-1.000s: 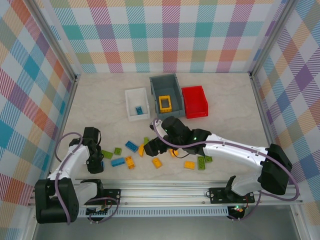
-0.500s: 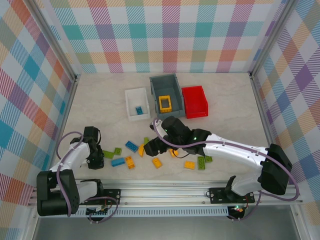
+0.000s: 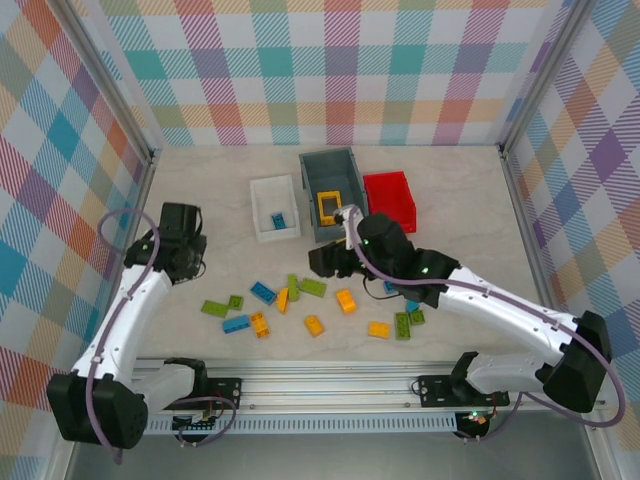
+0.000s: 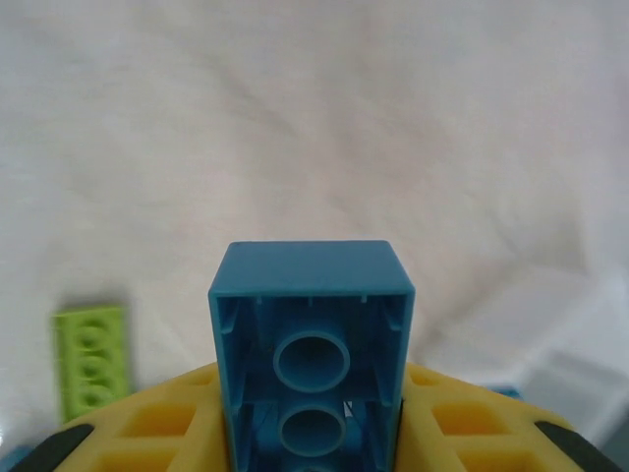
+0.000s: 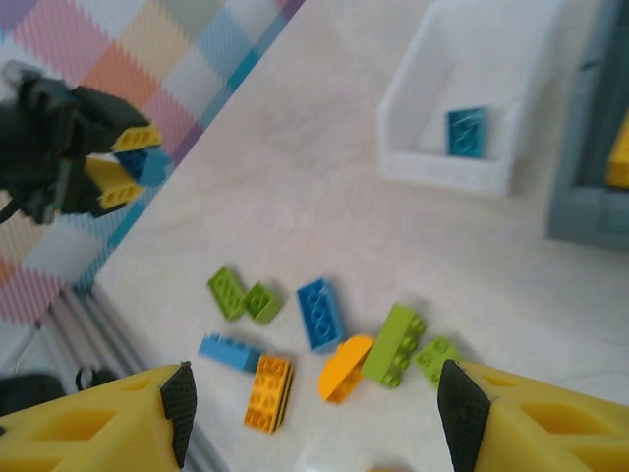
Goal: Sort the legos into containers by color
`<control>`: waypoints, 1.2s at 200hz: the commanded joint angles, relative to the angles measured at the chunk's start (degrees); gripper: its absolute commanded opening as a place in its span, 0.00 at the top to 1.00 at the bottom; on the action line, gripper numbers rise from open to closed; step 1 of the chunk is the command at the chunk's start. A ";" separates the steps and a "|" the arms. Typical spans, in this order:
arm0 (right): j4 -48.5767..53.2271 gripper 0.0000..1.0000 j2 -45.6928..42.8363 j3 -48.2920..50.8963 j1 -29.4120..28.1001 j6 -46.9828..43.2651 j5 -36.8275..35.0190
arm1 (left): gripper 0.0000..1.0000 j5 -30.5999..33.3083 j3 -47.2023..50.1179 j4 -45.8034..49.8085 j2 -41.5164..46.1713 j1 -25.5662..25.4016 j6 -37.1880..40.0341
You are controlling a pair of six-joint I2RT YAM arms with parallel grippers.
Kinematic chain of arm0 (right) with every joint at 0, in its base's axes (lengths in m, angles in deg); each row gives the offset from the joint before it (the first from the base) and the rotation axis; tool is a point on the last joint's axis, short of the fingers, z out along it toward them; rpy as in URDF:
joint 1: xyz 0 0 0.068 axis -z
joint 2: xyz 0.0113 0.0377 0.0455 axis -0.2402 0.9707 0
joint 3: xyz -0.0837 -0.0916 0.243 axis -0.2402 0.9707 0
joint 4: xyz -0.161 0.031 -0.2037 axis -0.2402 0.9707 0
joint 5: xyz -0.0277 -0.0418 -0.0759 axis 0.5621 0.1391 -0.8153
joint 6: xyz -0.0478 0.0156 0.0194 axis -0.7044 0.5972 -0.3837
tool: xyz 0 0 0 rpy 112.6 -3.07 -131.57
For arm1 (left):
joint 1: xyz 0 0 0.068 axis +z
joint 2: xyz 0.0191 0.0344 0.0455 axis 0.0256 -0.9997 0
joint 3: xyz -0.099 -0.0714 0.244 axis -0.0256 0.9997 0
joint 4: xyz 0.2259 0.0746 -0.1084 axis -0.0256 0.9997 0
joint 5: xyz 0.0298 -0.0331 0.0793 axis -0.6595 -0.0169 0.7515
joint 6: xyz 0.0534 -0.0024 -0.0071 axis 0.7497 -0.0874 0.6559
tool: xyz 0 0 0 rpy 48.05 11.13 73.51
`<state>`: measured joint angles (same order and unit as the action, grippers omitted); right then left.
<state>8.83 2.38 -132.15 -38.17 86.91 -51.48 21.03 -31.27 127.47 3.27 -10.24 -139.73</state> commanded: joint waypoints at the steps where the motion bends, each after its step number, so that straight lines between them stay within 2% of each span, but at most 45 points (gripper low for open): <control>1: 0.91 0.32 1.23 -1.83 3.04 4.85 -2.05 | 0.64 0.38 -8.68 -5.04 -8.39 -5.45 13.20; 27: 1.09 0.32 3.15 -3.30 6.54 7.76 0.78 | 0.64 -0.22 -21.68 -5.86 -22.05 -10.82 23.23; 52: 2.45 0.33 4.87 -5.21 8.78 9.60 2.46 | 0.64 2.99 -34.51 -1.63 -35.25 -13.34 30.19; 98: 3.47 0.32 5.48 -6.70 9.46 10.07 2.90 | 0.62 4.07 -50.12 0.41 -53.54 -13.36 35.69; 124: 4.26 0.33 4.91 -6.61 9.52 9.83 2.97 | 0.59 4.31 -53.44 -0.01 -59.60 -13.00 36.34; 160: 4.79 0.33 3.03 -4.89 9.48 9.98 2.98 | 0.55 1.80 -54.60 -0.92 -64.47 -11.80 36.58; 183: 5.51 0.32 1.80 -3.29 9.54 10.07 2.66 | 0.42 0.06 -54.34 -0.87 -64.62 -11.79 36.84; 214: 7.93 0.32 -1.03 0.32 9.53 10.92 0.53 | 0.41 -0.82 -49.73 -3.75 -58.13 -12.13 35.45; 240: 15.03 0.35 -3.17 2.62 9.48 12.72 -4.70 | 0.42 0.33 -47.57 -3.08 -50.55 -12.87 34.12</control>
<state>16.33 1.36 -131.34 -28.82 97.29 -51.04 20.84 -80.14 124.23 -57.54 -22.57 -104.37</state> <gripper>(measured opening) 0.663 0.581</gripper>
